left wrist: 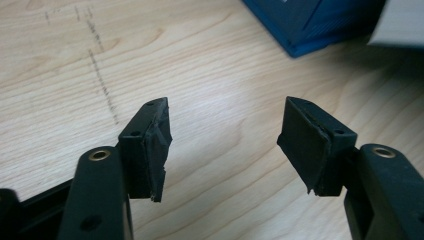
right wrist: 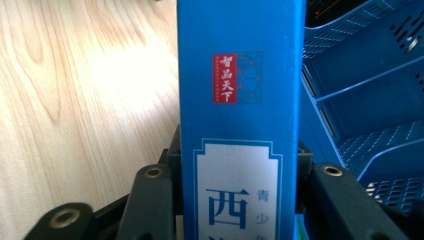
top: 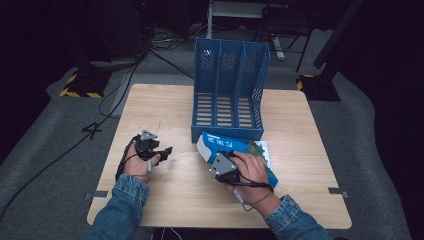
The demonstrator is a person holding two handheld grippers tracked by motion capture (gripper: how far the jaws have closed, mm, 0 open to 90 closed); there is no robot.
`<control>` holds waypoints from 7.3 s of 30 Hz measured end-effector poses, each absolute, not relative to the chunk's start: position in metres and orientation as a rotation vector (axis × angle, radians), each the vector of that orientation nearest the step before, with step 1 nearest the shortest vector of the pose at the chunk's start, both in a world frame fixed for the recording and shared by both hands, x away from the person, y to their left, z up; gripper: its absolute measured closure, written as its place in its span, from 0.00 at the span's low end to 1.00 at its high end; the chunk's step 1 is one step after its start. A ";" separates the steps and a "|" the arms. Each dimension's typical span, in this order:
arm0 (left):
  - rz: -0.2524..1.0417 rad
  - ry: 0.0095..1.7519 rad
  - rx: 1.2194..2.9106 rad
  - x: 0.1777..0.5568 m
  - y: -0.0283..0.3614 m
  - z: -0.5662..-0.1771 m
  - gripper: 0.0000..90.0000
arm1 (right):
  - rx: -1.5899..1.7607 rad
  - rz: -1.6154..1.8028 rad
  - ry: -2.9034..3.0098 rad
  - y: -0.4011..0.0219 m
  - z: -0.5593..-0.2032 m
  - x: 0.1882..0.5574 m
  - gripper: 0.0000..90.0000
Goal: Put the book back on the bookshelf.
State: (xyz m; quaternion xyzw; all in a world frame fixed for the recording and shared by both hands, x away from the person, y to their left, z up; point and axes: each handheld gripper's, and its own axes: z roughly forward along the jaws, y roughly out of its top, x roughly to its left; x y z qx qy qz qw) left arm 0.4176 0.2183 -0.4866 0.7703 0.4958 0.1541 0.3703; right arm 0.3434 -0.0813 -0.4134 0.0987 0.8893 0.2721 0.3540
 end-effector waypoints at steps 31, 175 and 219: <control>0.484 1.273 2.070 0.430 0.230 -0.504 0.18 | 0.660 1.137 2.391 -0.139 -0.320 0.364 0.68; 0.491 1.290 2.064 0.432 0.228 -0.504 0.18 | 1.166 1.713 1.707 -0.218 -0.245 0.572 0.68; 0.493 1.280 2.067 0.432 0.227 -0.504 0.18 | 1.214 1.366 1.812 -0.187 -0.328 0.562 0.65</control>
